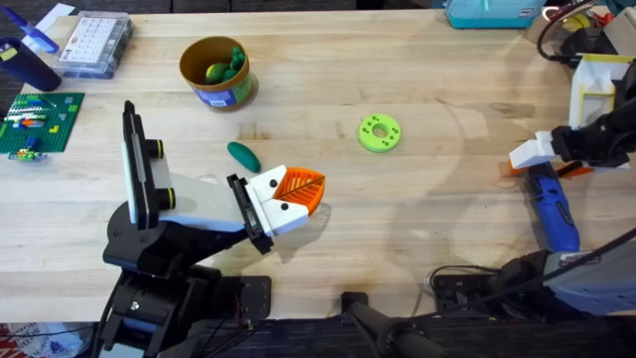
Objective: Pick up the gripper from the table and insert it into the empty holder that is missing its gripper. Then pick up a screw, insert it into the mounting hole, and use the screwdriver to tighten it. Finally, clean up the table by picking up the vegetable and placing it into the bucket.
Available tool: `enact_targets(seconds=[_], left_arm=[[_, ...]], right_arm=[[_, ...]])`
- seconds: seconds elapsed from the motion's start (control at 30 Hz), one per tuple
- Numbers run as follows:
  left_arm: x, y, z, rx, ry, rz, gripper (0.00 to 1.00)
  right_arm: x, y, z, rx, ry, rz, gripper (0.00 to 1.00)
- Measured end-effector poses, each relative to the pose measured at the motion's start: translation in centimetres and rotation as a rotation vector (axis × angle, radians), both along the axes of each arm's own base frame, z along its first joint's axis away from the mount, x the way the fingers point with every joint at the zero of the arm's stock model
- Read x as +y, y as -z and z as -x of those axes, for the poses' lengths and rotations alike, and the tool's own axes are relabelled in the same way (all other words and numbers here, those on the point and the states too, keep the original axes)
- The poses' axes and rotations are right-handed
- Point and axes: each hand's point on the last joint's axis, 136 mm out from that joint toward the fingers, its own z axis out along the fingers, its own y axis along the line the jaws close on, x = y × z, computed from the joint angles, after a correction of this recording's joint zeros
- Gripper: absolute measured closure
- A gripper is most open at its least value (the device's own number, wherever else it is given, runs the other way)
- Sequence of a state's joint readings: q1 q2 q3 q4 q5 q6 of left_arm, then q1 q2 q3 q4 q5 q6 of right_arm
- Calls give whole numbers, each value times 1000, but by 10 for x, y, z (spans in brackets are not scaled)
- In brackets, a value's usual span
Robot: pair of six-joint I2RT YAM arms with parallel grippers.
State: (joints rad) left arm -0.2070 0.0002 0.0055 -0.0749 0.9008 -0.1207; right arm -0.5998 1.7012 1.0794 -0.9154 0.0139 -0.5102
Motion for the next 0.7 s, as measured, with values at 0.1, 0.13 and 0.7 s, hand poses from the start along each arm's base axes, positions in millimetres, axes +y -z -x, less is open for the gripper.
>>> enact_targets(seconds=[0.1,0.13,0.7], left_arm=[[0,0,0,0,0,0,987],[0,0,0,0,0,0,987],[0,0,0,0,0,0,988]], right_arm=[[0,0,0,3,-1,2,4],[0,0,1,5,0,1,4],[14,-27,17,2,-52,-14,4]])
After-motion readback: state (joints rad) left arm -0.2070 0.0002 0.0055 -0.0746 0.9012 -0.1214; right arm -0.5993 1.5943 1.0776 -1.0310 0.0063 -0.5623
